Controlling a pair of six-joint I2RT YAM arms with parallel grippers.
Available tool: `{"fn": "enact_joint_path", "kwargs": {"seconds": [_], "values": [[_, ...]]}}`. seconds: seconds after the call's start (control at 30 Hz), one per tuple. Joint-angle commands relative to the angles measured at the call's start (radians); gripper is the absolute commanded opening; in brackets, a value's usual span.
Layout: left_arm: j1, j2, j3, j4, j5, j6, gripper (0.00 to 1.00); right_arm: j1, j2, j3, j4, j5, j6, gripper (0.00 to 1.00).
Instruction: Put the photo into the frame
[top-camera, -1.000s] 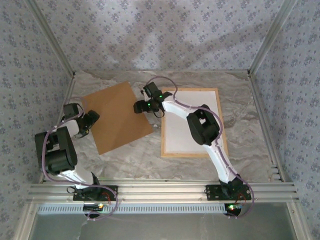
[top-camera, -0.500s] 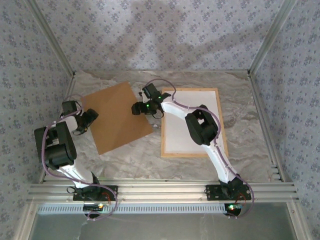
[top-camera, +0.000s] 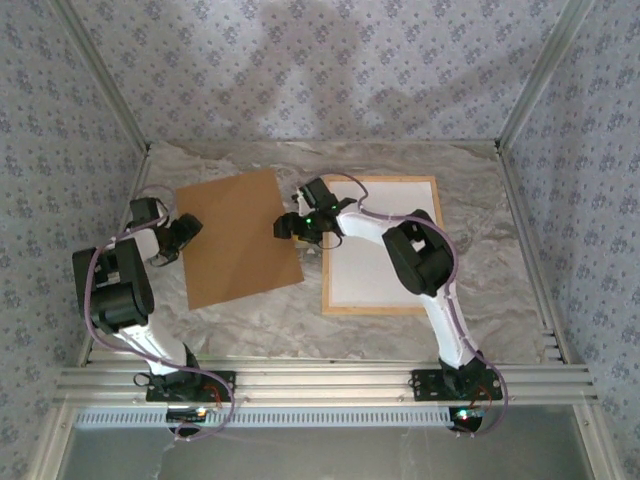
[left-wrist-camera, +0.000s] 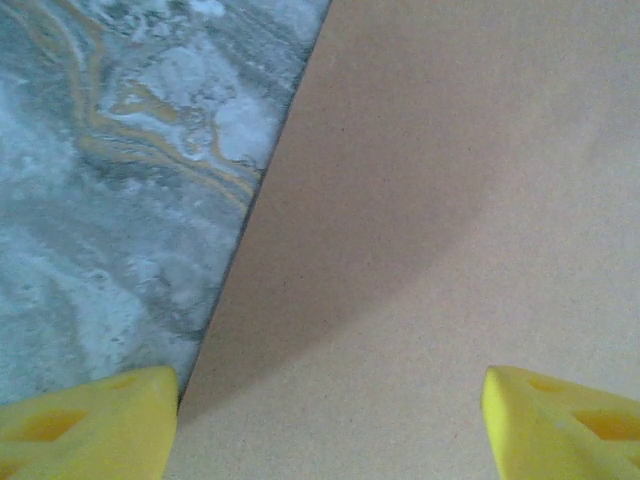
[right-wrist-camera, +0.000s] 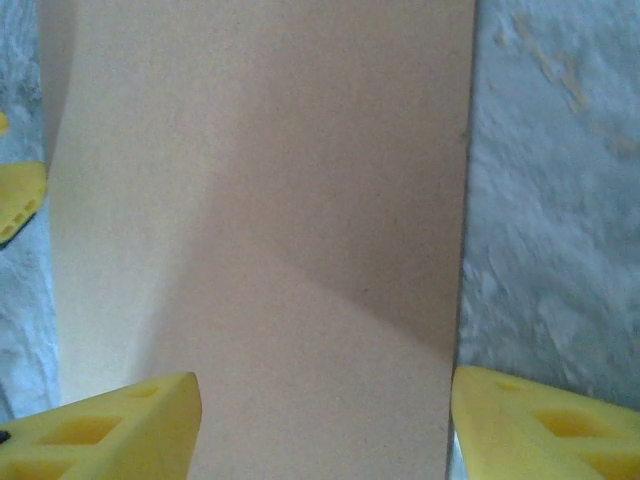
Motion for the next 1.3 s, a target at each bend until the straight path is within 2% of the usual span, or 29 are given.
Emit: {"fn": "enact_joint_path", "kwargs": {"seconds": [0.0,0.17,0.67,0.8,1.13,1.2,1.27], "values": [[-0.055,0.062,-0.022,0.047,0.242,-0.038,0.79,0.001,-0.068,-0.067,0.094,-0.013,0.112,0.68],[-0.057,0.065,-0.018,0.069,0.282,-0.056,0.79,-0.005,-0.071,-0.101,0.135,0.028,0.158,0.68],[-0.071,-0.019,-0.055,0.121,0.302,-0.123,0.77,-0.027,-0.04,-0.117,0.225,-0.002,0.216,0.75],[-0.073,-0.008,-0.065,0.128,0.287,-0.12,0.77,-0.033,-0.074,-0.142,0.304,-0.038,0.211,0.71],[-0.072,0.026,-0.092,0.144,0.261,-0.108,0.77,-0.037,-0.158,-0.247,0.543,-0.15,0.241,0.54],[-0.071,0.027,-0.096,0.146,0.257,-0.104,0.77,-0.037,-0.175,-0.267,0.547,-0.14,0.228,0.54],[-0.071,0.027,-0.097,0.137,0.241,-0.094,0.77,-0.039,-0.192,-0.255,0.452,-0.094,0.157,0.55]]}}
